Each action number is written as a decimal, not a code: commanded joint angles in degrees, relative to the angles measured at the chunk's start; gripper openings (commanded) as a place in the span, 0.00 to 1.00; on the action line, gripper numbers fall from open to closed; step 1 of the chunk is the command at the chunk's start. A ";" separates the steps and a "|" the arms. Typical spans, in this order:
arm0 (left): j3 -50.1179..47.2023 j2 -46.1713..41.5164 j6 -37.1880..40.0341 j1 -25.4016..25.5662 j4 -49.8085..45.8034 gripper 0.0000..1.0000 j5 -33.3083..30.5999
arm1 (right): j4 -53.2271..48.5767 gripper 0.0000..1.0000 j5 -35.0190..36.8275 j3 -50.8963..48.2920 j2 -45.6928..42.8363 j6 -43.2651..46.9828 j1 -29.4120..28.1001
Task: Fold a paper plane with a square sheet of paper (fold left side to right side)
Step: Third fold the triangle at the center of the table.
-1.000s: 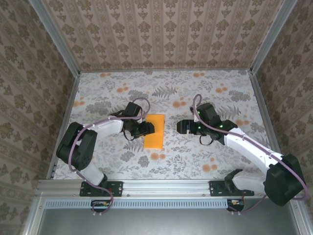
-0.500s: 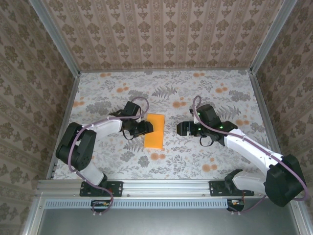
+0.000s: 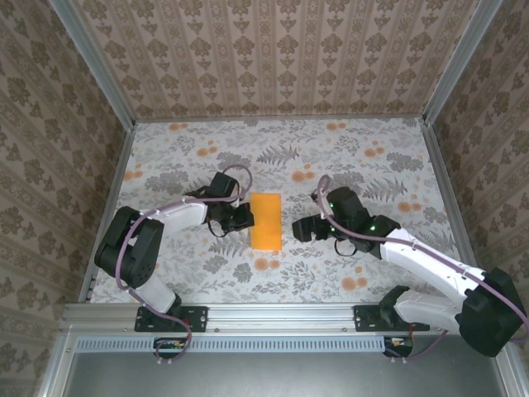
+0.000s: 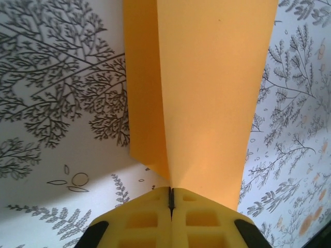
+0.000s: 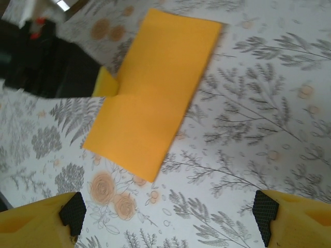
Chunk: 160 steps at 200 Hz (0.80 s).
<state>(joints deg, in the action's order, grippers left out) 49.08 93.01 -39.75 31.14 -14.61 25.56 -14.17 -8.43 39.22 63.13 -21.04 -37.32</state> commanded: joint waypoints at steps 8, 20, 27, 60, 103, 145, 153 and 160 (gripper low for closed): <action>0.05 -1.69 -2.88 1.10 1.50 0.00 2.45 | 6.99 0.87 11.82 -3.30 -0.21 10.62 -10.03; 0.06 -1.63 -3.74 1.38 2.09 0.00 2.97 | 9.75 0.87 16.65 -4.04 1.48 14.57 -14.98; 0.02 -1.66 -4.27 1.58 2.26 0.00 3.15 | 11.62 0.87 18.85 -4.31 2.88 16.64 -17.45; -1.14 -1.55 -7.35 1.78 5.59 0.00 5.10 | 19.27 0.88 26.66 -3.75 11.89 24.82 -25.66; -0.92 -1.04 -9.02 2.18 6.79 0.00 6.69 | 23.89 0.86 29.77 -1.31 21.76 28.74 -27.30; -0.74 -0.83 -9.09 2.33 6.10 0.00 6.48 | 25.03 0.73 30.68 2.11 27.42 29.17 -27.03; -0.65 -0.90 -9.08 2.35 5.92 0.00 6.43 | 25.61 0.70 30.71 2.36 27.86 28.85 -26.72; -0.70 -0.89 -9.08 2.35 5.75 0.00 6.36 | 25.62 0.68 30.60 2.72 28.18 28.71 -26.50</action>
<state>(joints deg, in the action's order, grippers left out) 48.56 92.90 -48.03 33.04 -8.69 31.11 8.45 19.86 39.68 89.95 7.11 -64.31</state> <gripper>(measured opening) 0.047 0.712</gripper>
